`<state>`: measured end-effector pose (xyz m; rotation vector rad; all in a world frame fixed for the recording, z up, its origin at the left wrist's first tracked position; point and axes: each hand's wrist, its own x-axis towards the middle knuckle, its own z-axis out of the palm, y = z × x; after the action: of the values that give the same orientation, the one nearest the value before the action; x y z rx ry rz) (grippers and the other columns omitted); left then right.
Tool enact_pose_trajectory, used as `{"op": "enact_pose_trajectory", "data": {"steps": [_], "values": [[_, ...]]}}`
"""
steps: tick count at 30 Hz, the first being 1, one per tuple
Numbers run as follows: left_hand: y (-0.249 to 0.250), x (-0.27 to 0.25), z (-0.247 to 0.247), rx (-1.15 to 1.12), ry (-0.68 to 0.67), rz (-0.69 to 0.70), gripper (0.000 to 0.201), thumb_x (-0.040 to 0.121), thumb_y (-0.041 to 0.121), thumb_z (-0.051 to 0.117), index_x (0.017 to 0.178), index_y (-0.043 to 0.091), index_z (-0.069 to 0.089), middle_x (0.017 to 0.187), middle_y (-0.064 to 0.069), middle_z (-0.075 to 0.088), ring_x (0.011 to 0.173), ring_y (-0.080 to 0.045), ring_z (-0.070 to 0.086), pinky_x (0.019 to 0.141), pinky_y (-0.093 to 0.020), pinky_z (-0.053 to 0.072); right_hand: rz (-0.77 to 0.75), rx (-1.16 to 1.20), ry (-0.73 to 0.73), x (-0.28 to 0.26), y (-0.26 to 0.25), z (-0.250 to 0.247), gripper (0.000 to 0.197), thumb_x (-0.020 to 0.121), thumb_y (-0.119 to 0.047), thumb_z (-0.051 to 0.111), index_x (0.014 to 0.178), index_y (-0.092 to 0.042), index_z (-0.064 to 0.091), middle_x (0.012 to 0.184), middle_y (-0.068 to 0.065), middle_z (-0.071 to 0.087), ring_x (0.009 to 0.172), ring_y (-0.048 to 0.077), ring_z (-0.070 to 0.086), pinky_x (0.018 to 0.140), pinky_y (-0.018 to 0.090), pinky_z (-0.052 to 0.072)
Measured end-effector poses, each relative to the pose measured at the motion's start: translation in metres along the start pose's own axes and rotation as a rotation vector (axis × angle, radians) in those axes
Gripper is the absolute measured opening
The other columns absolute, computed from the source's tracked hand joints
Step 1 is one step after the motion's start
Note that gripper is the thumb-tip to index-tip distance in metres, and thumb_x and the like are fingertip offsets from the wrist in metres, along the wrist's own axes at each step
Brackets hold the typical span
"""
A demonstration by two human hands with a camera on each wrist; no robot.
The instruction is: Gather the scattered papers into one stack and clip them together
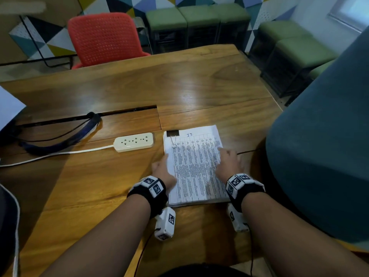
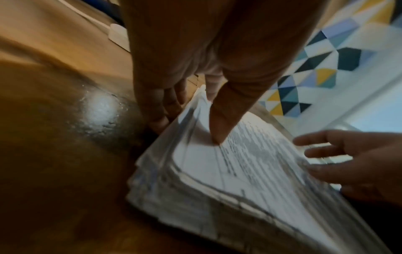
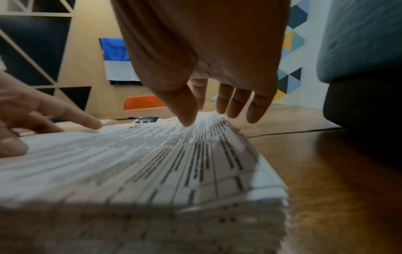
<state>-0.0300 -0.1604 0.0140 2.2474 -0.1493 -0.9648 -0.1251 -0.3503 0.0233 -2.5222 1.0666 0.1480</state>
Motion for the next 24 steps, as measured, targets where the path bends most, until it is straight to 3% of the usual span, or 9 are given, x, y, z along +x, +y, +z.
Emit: {"op": "enact_pose_trajectory", "data": {"steps": [2, 4, 7, 10, 16, 20, 24], "values": [[-0.004, 0.000, 0.008, 0.129, -0.074, -0.045, 0.095, 0.078, -0.007, 0.062, 0.149, 0.041, 0.018, 0.151, 0.000, 0.011, 0.099, -0.024, 0.053, 0.059, -0.026, 0.056, -0.066, -0.116, -0.047, -0.005, 0.003, 0.006, 0.054, 0.081, -0.013, 0.058, 0.129, -0.033, 0.045, 0.133, 0.001, 0.037, 0.118, 0.026, 0.038, 0.096, 0.043, 0.040], [-0.006, -0.001, 0.012, 0.250, -0.063, -0.021, 0.094, 0.077, 0.001, 0.069, 0.150, 0.036, 0.020, 0.149, -0.001, 0.013, 0.109, -0.025, 0.050, 0.080, -0.026, 0.053, -0.104, -0.195, -0.172, -0.008, 0.003, 0.014, 0.046, 0.082, -0.022, 0.061, 0.124, -0.033, 0.045, 0.135, 0.001, 0.034, 0.121, 0.028, 0.034, 0.096, 0.047, 0.040], [-0.008, -0.002, 0.016, 0.370, -0.016, 0.056, 0.095, 0.075, 0.015, 0.078, 0.151, 0.028, 0.022, 0.147, -0.003, 0.019, 0.123, -0.023, 0.044, 0.089, -0.018, 0.040, -0.130, -0.313, -0.311, -0.009, 0.004, 0.018, 0.059, 0.081, -0.027, 0.062, 0.132, -0.029, 0.034, 0.140, 0.004, 0.028, 0.126, 0.031, 0.030, 0.097, 0.050, 0.039], [-0.003, -0.003, 0.023, 0.413, -0.007, 0.094, 0.097, 0.073, 0.024, 0.081, 0.151, 0.025, 0.023, 0.144, -0.003, 0.022, 0.126, -0.022, 0.043, 0.099, -0.023, 0.041, -0.168, -0.492, -0.253, -0.006, 0.004, 0.013, 0.055, 0.082, -0.025, 0.056, 0.132, -0.018, 0.037, 0.137, 0.010, 0.037, 0.126, 0.032, 0.034, 0.101, 0.048, 0.033], [0.012, -0.009, 0.054, 0.414, -0.068, 0.174, 0.101, 0.070, 0.028, 0.083, 0.150, 0.027, 0.022, 0.140, 0.001, 0.022, 0.112, -0.020, 0.050, 0.091, -0.023, 0.048, -0.040, -0.547, -0.333, -0.007, 0.024, 0.008, 0.067, 0.088, -0.021, 0.053, 0.142, 0.002, 0.022, 0.144, 0.021, 0.026, 0.131, 0.035, 0.029, 0.104, 0.044, 0.039], [0.020, -0.016, 0.072, 0.448, -0.084, 0.202, 0.100, 0.072, 0.028, 0.082, 0.150, 0.025, 0.020, 0.139, -0.001, 0.019, 0.097, -0.017, 0.050, 0.087, -0.023, 0.050, -0.026, -0.567, -0.326, -0.013, 0.042, -0.002, 0.073, 0.091, -0.022, 0.051, 0.147, 0.003, 0.010, 0.151, 0.022, 0.016, 0.136, 0.039, 0.024, 0.108, 0.044, 0.032], [0.022, -0.024, 0.080, 0.506, -0.125, 0.182, 0.106, 0.069, 0.032, 0.084, 0.150, 0.027, 0.016, 0.143, -0.004, 0.013, 0.114, -0.025, 0.052, 0.099, -0.031, 0.048, -0.132, -0.671, -0.357, -0.029, 0.042, -0.023, 0.068, 0.095, -0.020, 0.048, 0.147, 0.002, 0.011, 0.153, 0.022, 0.013, 0.139, 0.040, 0.017, 0.111, 0.045, 0.025]]}}
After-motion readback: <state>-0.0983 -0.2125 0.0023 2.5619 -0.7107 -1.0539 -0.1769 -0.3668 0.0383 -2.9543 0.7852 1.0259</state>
